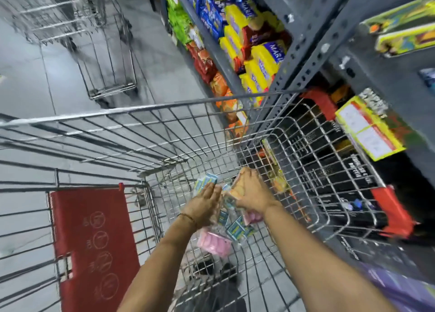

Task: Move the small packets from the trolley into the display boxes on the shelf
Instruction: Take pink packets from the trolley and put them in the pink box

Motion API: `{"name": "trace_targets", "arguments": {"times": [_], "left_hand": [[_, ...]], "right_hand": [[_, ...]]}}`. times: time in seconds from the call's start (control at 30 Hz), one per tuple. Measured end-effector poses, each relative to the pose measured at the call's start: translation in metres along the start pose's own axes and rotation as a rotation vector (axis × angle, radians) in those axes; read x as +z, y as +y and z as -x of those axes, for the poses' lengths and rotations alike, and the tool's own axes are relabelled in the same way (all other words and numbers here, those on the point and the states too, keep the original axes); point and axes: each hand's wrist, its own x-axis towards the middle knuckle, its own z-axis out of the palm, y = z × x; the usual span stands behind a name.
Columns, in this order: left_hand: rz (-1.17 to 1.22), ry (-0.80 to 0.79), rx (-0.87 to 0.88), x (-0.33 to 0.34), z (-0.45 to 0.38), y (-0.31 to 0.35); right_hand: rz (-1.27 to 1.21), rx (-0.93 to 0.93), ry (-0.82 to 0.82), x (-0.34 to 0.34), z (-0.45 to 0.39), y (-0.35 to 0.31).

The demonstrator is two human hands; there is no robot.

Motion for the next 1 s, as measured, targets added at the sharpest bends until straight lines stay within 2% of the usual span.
{"name": "trace_targets", "arguments": {"times": [0.1, 0.27, 0.4, 0.57, 0.63, 0.7, 0.87, 1.0], "left_hand": [[0.041, 0.080, -0.009, -0.033, 0.014, 0.014], [-0.024, 0.216, 0.089, -0.120, 0.045, 0.066], [-0.072, 0.377, 0.349, -0.197, 0.073, 0.126], [-0.221, 0.417, 0.627, -0.269, 0.106, 0.242], [-0.199, 0.408, 0.729, -0.278, 0.120, 0.300], [-0.210, 0.325, 0.749, -0.278, 0.124, 0.349], [-0.272, 0.194, 0.854, -0.239, 0.115, 0.474], [-0.314, 0.140, 0.872, -0.214, 0.103, 0.532]], "right_hand": [[0.086, -0.017, 0.016, -0.034, 0.026, -0.003], [0.133, -0.042, 0.189, -0.111, 0.104, -0.001], [0.088, -0.036, 0.330, -0.179, 0.190, 0.005], [-0.004, 0.058, 0.615, -0.233, 0.313, 0.046], [-0.029, 0.154, 0.668, -0.240, 0.352, 0.078], [-0.067, 0.246, 0.703, -0.245, 0.377, 0.110], [-0.135, 0.468, 0.738, -0.236, 0.443, 0.200], [-0.153, 0.525, 0.716, -0.230, 0.460, 0.251]]}}
